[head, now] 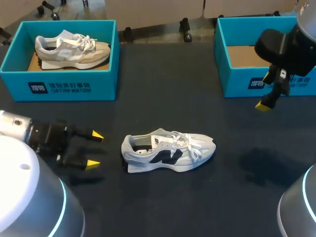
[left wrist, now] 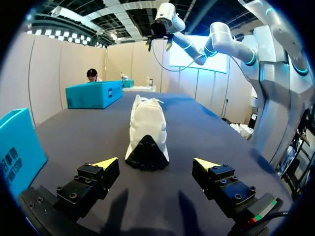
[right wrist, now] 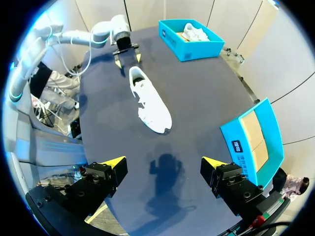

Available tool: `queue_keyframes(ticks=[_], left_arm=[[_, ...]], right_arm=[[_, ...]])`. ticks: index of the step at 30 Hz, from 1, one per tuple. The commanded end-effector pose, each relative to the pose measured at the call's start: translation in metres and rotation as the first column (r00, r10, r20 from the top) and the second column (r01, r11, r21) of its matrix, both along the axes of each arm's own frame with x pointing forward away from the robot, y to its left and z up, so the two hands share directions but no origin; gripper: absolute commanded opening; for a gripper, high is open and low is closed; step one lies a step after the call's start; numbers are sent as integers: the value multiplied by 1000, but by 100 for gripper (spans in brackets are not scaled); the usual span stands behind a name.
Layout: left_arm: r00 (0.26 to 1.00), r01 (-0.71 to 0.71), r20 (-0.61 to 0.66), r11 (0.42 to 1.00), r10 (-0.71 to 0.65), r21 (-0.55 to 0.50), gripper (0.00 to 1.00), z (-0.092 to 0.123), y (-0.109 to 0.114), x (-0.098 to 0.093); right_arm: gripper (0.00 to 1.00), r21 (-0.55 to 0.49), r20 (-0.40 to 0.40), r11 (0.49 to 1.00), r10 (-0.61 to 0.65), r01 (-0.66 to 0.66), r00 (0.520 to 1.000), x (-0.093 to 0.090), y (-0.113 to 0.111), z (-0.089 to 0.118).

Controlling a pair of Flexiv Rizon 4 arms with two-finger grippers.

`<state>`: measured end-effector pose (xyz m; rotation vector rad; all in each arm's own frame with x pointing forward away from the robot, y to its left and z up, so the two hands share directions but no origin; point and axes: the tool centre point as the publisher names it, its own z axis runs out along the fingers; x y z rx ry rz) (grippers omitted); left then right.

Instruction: Take the shoe out of the shoebox, open the shoe tongue, remove and reinsert the insole, then place the shoe into the shoebox

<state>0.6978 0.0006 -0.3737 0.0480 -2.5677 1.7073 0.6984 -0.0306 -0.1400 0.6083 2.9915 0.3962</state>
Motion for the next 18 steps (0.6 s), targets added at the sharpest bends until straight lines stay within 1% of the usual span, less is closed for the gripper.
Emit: queue_keyframes(ticks=[1, 5, 8, 14, 18], left_arm=[[1000, -1, 15, 1000, 2, -19, 100, -6, -10, 5], [999, 1, 43, 1000, 0, -31, 100, -8, -17, 9], [999, -4, 38, 999, 6, -46, 100, -11, -27, 12], [999, -15, 28, 997, 18, -81, 100, -19, -41, 9], [1000, -18, 10, 997, 19, -72, 100, -25, -49, 9]], right_arm=[[100, -3, -4, 1000, -1, 1, 1000, 2, 2, 0], [100, -3, -4, 1000, -1, 1, 1000, 2, 2, 0], [100, -3, -4, 1000, -1, 1, 1000, 2, 2, 0], [100, -3, -4, 1000, -1, 1, 1000, 2, 2, 0], [100, -3, -4, 1000, -1, 1, 1000, 2, 2, 0]])
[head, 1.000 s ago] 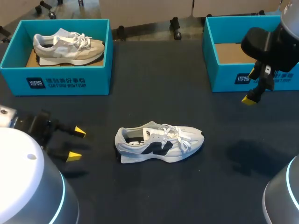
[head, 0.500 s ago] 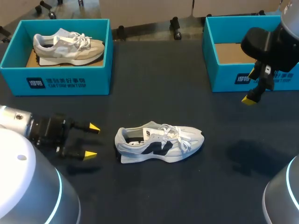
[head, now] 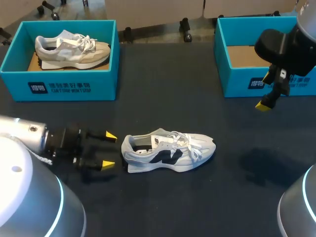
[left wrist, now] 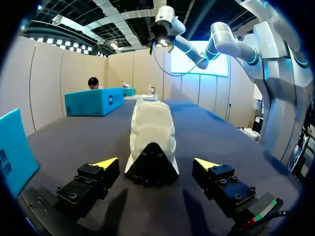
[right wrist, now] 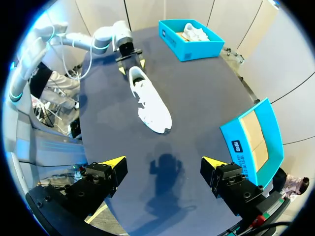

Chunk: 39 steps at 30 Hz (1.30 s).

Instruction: Take the shoe out of the shoebox, open the shoe tongue, remove and reinsert the insole, then place the shoe into the shoebox

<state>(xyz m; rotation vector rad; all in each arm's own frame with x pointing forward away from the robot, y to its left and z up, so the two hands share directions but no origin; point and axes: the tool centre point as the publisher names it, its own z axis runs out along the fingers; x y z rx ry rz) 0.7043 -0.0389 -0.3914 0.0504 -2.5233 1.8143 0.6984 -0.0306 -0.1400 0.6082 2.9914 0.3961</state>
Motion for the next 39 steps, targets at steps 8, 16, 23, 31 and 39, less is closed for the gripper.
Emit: queue_keyframes(ticks=[8, 16, 23, 31, 39], left_arm=[[999, -22, -31, 1000, 21, -15, 100, -13, -24, 0], [999, -20, -32, 1000, 20, -15, 100, -17, -38, -2], [1000, -14, -25, 1000, 13, -12, 100, -20, -50, -1], [1000, -17, -11, 1000, 17, -12, 100, -25, -57, 2], [1000, -27, -6, 999, 27, -23, 100, -29, -64, 7]], right_arm=[[100, -3, -4, 1000, -1, 1, 1000, 2, 2, 0], [100, -3, -4, 1000, -1, 1, 1000, 2, 2, 0], [100, -3, -4, 1000, -1, 1, 1000, 2, 2, 0], [100, -3, -4, 1000, -1, 1, 1000, 2, 2, 0], [100, -3, -4, 1000, -1, 1, 1000, 2, 2, 0]])
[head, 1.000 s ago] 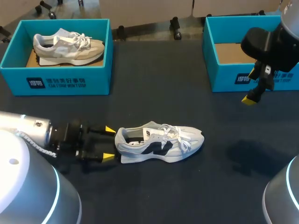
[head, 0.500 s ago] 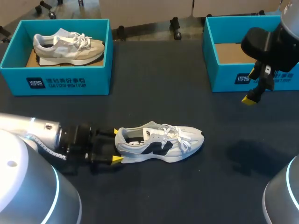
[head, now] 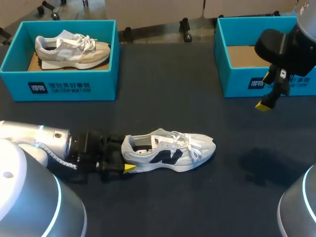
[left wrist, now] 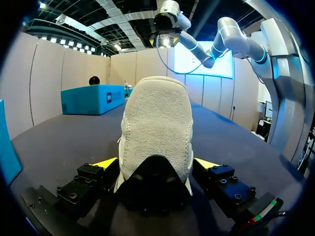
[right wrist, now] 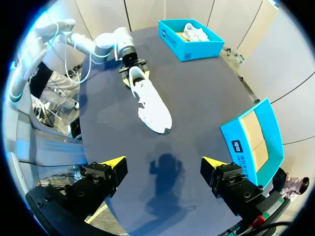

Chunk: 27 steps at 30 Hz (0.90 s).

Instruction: Take the shoe out of the shoebox, open the shoe tongue, remove and reinsert the insole, then place the shoe into the shoebox

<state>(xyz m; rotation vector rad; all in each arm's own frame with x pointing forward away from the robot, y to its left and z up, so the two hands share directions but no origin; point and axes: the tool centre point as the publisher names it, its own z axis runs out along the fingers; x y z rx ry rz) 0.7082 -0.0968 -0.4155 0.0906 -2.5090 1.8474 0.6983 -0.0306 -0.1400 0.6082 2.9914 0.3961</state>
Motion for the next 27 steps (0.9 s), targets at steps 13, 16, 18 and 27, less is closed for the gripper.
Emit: queue_keyframes(ticks=[13, 16, 18, 27], left_arm=[[1000, 6, -9, 1000, -6, 2, 100, -8, -13, 9], [1000, 9, -9, 1000, -9, 6, 100, -10, -14, 10], [1000, 12, -12, 1000, -12, 5, 100, -10, -14, 10], [999, 32, -4, 999, -32, 19, 12, -11, -15, 13]], right_arm=[[100, -3, -4, 1000, -1, 1, 1000, 2, 2, 0], [100, -3, -4, 1000, -1, 1, 1000, 2, 2, 0], [100, -3, -4, 1000, -1, 1, 1000, 2, 2, 0], [100, -3, -4, 1000, -1, 1, 1000, 2, 2, 0]])
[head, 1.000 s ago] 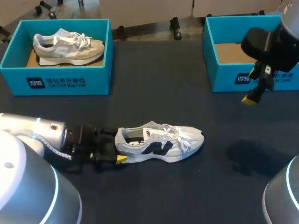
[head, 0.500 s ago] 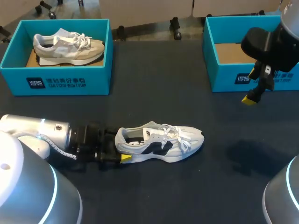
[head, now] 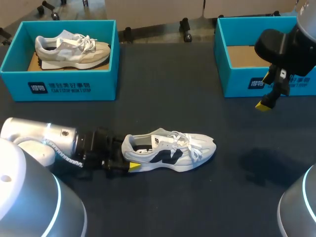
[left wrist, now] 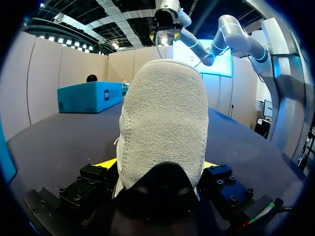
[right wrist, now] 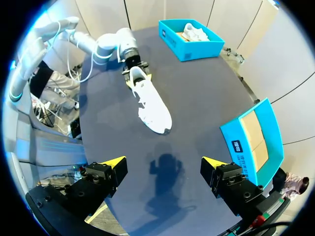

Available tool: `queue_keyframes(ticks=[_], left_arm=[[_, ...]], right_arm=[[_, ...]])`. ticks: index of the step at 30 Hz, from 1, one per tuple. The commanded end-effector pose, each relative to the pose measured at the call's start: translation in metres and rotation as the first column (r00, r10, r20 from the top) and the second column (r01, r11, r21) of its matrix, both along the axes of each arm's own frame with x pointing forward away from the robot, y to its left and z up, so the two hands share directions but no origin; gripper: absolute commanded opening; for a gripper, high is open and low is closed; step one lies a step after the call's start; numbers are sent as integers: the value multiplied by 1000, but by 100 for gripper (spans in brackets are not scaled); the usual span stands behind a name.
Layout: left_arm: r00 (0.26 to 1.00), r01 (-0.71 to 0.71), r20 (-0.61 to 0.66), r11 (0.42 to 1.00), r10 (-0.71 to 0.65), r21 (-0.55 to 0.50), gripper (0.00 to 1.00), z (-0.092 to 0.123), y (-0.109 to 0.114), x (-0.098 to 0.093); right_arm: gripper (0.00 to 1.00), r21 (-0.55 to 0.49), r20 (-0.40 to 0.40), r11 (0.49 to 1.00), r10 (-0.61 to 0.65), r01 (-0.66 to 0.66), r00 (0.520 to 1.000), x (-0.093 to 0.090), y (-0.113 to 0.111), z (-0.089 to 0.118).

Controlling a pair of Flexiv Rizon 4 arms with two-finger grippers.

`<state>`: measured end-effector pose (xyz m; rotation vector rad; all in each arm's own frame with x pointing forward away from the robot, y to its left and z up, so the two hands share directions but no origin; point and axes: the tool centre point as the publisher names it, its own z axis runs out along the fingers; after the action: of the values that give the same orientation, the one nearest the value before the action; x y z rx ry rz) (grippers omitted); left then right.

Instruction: Take the shoe out of the shoebox, open the shoe tongue, remove and reinsert the insole, then place the shoe into the shoebox

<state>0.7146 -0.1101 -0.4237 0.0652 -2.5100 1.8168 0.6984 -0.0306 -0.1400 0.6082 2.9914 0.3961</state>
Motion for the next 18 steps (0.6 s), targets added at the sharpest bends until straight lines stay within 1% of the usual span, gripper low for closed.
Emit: queue_keyframes(ticks=[1, 8, 18], left_arm=[[1000, 8, 2, 1000, -8, 4, 0, -2, -1, 8], [1000, 19, 1, 1000, -19, 8, 0, 0, -1, 14], [1000, 26, 8, 1000, -26, 17, 0, 0, 0, 16]], right_arm=[[100, -3, -4, 1000, -1, 1, 1000, 2, 2, 0], [100, -3, -4, 1000, -1, 1, 1000, 2, 2, 0], [100, -3, -4, 1000, -1, 1, 1000, 2, 2, 0]])
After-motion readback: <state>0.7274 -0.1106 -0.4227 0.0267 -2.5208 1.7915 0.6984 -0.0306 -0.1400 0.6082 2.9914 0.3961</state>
